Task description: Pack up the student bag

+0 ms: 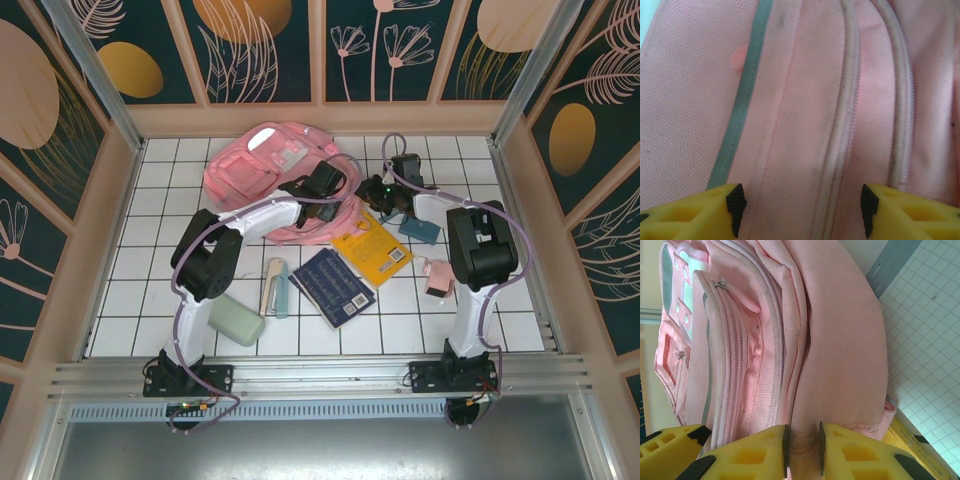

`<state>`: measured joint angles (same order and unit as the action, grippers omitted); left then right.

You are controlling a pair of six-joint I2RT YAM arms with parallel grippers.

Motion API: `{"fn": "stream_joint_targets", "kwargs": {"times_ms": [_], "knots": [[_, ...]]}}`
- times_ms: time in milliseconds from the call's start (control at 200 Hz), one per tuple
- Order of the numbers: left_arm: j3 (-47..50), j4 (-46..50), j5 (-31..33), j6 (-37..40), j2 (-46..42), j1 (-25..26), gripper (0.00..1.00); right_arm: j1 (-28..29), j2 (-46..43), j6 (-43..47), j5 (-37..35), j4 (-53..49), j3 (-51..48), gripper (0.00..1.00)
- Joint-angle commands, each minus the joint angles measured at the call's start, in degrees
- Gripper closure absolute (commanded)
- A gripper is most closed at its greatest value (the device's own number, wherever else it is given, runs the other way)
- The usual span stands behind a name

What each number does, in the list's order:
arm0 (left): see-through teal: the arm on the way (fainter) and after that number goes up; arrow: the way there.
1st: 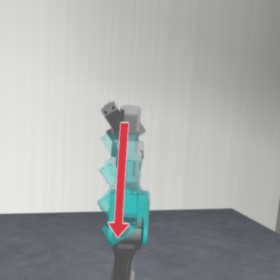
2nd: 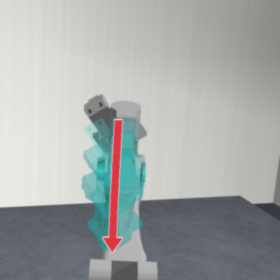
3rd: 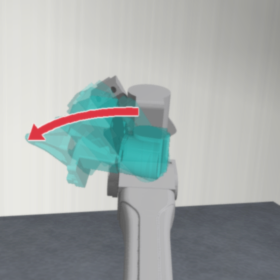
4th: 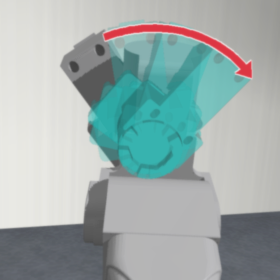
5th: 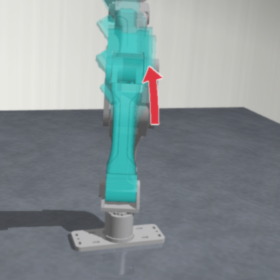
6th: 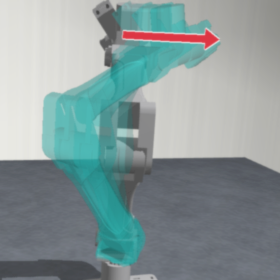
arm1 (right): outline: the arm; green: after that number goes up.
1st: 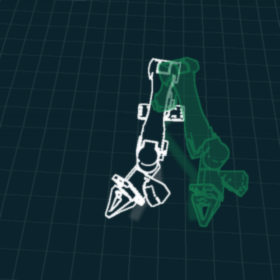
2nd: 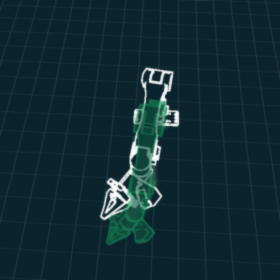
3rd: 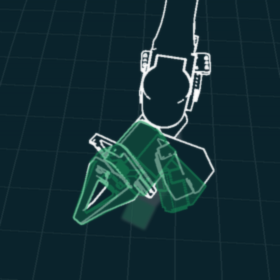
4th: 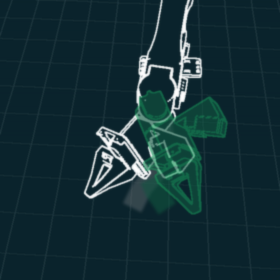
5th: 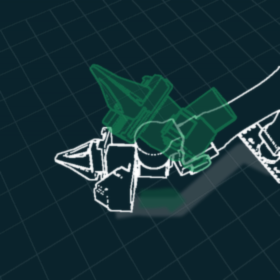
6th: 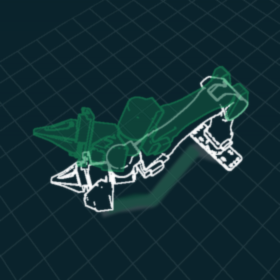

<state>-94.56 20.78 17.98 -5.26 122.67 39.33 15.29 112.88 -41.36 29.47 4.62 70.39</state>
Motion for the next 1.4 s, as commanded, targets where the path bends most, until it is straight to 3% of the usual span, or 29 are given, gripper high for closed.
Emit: {"fn": "stream_joint_targets", "kwargs": {"times_ms": [0,60,240,591,811,1016,1161,1271,1351,1396], "knots": [[-0.39,1.05,6.78,2.67,1.63,-0.65,0.4,-0.34,-0.87,-0.91,2.51,0.21,-1.06,0.77],[0.65,-0.21,7.37,2.64,0.76,-1.22,0.52,-0.3,-0.98,-0.91,2.86,0.47,-1.05,0.79],[2.68,-1.71,5.57,2.13,-4.06,-3.81,1.0,-0.27,-0.77,-0.63,3.27,0.74,-0.49,0.84],[7.54,-2.84,-2.3,-3.24,-18.04,-10.87,1.0,1.86,4.39,2.62,1.11,-6.42,10.5,0.87],[5.91,-1.01,-1.39,-2.92,-23.25,-14.35,1.0,3.07,6.62,6.78,-1.32,-11.69,17.15,0.86],[4.84,-0.21,-1.89,-3.0,-28.36,-18.49,1.0,3.98,11.95,11.74,-8.81,-20.03,27.22,0.85],[5.39,-0.77,-5.16,-5.33,-31.53,-22.9,1.0,4.85,15.83,12.87,-9.9,-23.02,33.83,0.84],[6.29,-1.09,-6.13,-5.61,-31.82,-23.11,1.0,6.38,16.24,13.33,-6.45,-23.88,37.54,0.76],[8.79,-2.54,-8.23,-7.29,-31.91,-23.15,1.0,7.24,13.68,12.9,-6.15,-23.83,37.96,0.53],[11.27,-4.63,-9.62,-8.75,-32.39,-23.11,1.0,7.55,11.38,12.59,-6.88,-23.74,37.05,0.44]]}}
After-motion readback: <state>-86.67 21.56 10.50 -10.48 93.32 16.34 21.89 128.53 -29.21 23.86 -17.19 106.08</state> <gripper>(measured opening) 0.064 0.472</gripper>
